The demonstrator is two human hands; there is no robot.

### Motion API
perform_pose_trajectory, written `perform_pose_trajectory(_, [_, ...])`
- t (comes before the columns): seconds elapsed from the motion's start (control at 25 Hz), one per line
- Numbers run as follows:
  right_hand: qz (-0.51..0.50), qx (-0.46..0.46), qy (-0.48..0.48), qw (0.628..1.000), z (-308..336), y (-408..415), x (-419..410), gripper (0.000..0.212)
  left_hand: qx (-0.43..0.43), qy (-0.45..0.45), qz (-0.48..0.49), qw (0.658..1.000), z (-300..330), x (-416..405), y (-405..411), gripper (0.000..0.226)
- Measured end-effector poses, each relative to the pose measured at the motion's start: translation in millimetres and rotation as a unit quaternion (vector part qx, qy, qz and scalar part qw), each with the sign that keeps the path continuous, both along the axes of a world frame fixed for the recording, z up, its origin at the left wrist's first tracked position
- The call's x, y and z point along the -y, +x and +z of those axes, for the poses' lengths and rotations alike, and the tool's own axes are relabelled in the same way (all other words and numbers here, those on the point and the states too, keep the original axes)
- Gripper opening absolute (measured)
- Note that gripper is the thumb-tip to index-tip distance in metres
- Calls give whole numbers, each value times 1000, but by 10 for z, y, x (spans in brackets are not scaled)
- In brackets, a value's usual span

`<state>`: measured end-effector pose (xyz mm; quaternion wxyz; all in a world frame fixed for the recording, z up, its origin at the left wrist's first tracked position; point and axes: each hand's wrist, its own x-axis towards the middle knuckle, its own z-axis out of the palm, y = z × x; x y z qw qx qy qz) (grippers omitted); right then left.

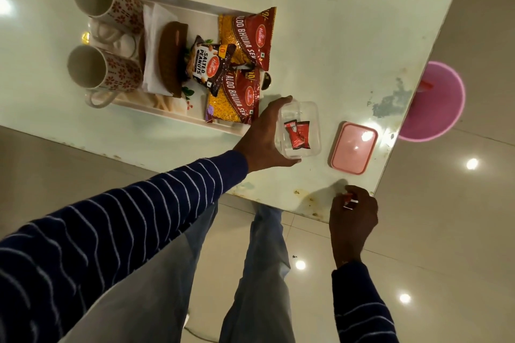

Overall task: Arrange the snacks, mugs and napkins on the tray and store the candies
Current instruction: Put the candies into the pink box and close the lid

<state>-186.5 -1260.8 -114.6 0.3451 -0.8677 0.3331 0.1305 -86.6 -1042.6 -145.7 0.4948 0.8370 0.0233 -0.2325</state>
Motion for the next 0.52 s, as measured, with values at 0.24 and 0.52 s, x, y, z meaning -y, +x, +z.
perform_pose_trajectory(0.24, [72,158,72,982,442,453,-419,28,2,6,-39,999,9,-16,-32,122])
perform_pose_trajectory(0.52, [146,179,74,970,492,727,-681,49,-12,-16,-2,1000,92,-16,-67,119])
